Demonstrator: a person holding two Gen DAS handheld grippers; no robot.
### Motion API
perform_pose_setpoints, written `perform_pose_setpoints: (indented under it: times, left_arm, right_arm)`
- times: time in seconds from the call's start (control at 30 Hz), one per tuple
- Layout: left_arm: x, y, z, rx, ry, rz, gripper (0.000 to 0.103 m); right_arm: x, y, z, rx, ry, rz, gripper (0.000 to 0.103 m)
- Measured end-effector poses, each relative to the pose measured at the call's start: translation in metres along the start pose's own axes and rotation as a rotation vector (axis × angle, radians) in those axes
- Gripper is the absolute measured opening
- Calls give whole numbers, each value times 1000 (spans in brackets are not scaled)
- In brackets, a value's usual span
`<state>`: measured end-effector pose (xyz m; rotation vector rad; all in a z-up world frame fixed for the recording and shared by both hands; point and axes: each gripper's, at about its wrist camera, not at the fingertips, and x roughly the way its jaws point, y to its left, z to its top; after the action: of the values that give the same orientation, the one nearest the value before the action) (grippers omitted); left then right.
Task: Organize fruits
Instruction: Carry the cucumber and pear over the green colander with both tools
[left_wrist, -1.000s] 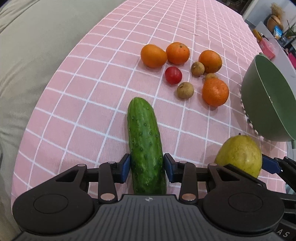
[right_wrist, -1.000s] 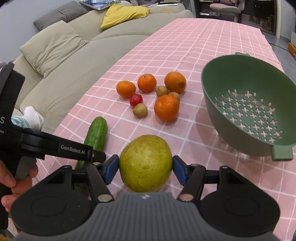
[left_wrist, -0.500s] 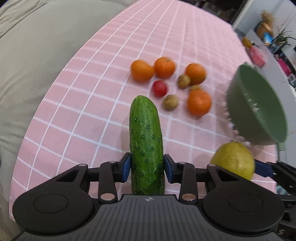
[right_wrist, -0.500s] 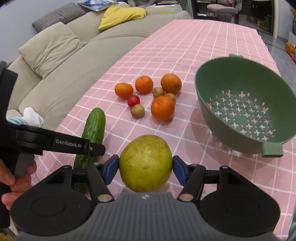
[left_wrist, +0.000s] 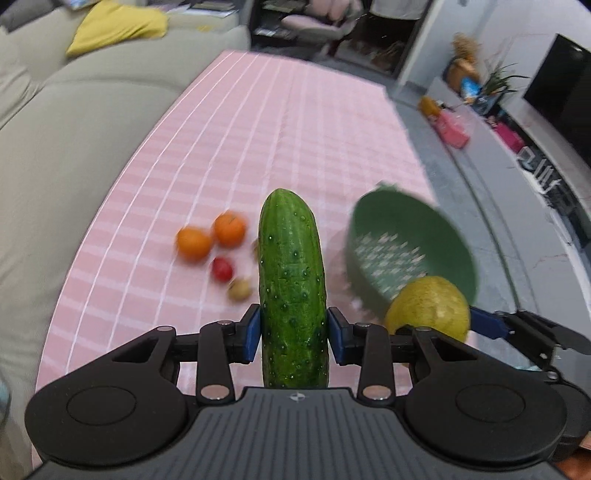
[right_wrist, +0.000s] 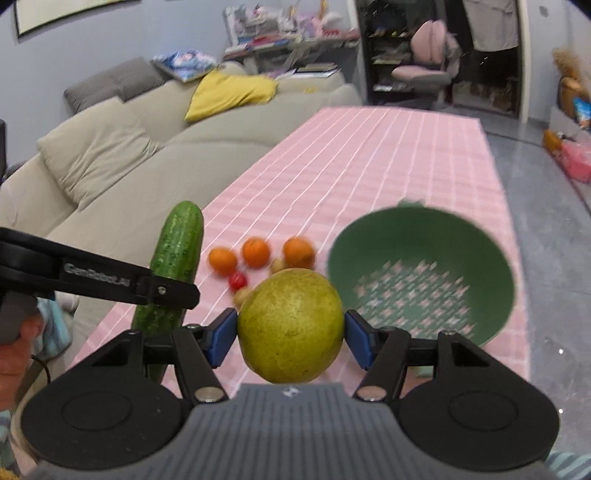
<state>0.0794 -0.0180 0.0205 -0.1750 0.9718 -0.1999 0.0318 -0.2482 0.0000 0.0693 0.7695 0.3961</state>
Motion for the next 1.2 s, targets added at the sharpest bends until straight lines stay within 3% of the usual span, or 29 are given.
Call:
perform_pose_setpoints:
  times: [0.2, 0.4, 0.6, 0.8, 1.2]
  left_arm:
    - [6, -39, 35, 64, -36, -66, 42]
    - [42, -73, 60, 118, -17, -96, 42]
    - [86, -93, 71, 173, 59, -96, 42]
    - [120, -100, 66, 235, 142, -73, 42]
    - [153, -102, 61, 297, 243, -83, 42]
  right_arm:
    - [-7, -30, 25, 5, -38, -51, 60]
    - [8, -61, 44, -27, -18, -134, 60]
    - [43, -88, 49, -31, 102, -175, 60]
    - [81, -99, 44, -79, 233, -162, 60]
    - [117, -100, 35, -172, 355, -174, 60]
